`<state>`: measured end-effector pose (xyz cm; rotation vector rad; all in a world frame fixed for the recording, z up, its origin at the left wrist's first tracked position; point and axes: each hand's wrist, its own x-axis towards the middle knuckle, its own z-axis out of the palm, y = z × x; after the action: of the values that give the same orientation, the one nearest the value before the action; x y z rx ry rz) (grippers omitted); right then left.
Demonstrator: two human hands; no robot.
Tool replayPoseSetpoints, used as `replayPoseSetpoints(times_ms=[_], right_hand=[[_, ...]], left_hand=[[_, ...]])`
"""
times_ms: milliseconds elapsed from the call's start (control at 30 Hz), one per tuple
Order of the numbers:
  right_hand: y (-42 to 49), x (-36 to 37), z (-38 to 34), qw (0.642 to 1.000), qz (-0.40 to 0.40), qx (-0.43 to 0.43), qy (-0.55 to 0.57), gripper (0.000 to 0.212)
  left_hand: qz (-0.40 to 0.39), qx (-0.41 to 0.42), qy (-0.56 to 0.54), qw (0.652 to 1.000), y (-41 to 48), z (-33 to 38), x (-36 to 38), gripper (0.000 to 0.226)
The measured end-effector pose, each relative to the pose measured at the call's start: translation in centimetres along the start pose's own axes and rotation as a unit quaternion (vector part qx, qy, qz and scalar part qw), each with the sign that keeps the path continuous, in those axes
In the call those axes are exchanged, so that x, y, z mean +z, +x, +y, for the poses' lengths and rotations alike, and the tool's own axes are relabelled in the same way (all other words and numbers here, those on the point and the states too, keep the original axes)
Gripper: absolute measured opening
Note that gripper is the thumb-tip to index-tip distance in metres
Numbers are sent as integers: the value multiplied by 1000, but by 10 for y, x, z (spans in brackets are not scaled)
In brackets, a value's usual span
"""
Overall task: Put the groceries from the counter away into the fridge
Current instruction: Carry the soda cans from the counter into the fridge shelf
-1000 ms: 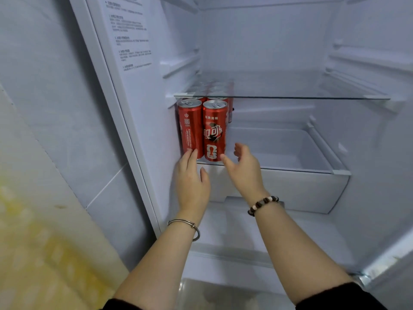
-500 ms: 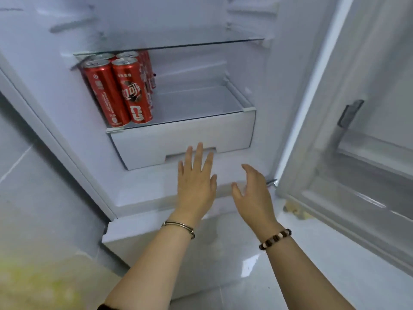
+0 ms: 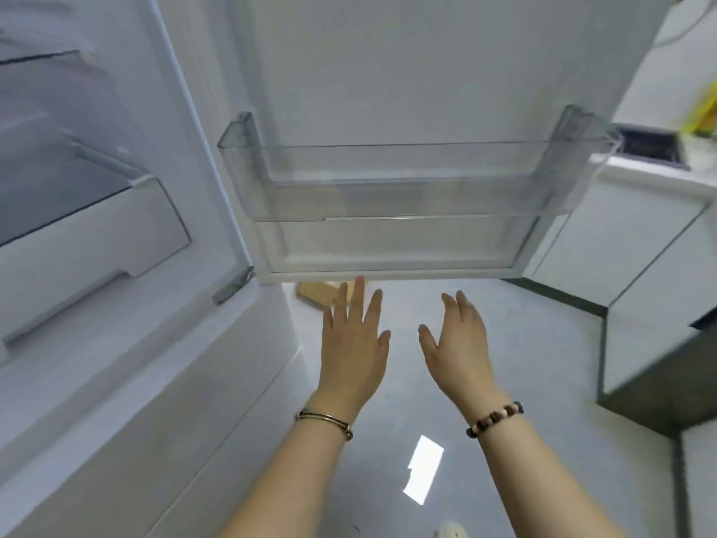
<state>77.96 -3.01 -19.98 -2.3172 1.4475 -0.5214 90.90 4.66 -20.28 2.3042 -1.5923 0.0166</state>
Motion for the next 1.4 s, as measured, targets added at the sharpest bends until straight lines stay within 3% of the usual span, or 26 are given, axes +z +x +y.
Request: replayPoseSetpoints(times_ms=[267, 500, 667, 933, 1133, 1400], right_hand=[[-54, -99, 120, 983, 111, 120, -79, 61], [-148, -200, 244, 946, 166, 249, -126, 65], [-235, -263, 330, 900, 223, 353, -123, 64], [-377, -327, 433, 813, 335, 454, -146, 59], [-473, -347, 456, 721, 376, 557, -168, 59], [-539, -353, 480, 640, 367, 653, -171, 59]], left_hand=[[-19, 173, -7, 985, 11, 154, 16, 61], [-49, 339, -50, 938, -16, 340, 47, 62], [-78, 461, -91, 879, -72, 476, 74, 63], [-115, 584, -176, 784, -195, 651, 99, 67], [-154, 676, -203, 692, -277, 725, 103, 66], [-184, 752, -223, 593, -349, 783, 132, 67]])
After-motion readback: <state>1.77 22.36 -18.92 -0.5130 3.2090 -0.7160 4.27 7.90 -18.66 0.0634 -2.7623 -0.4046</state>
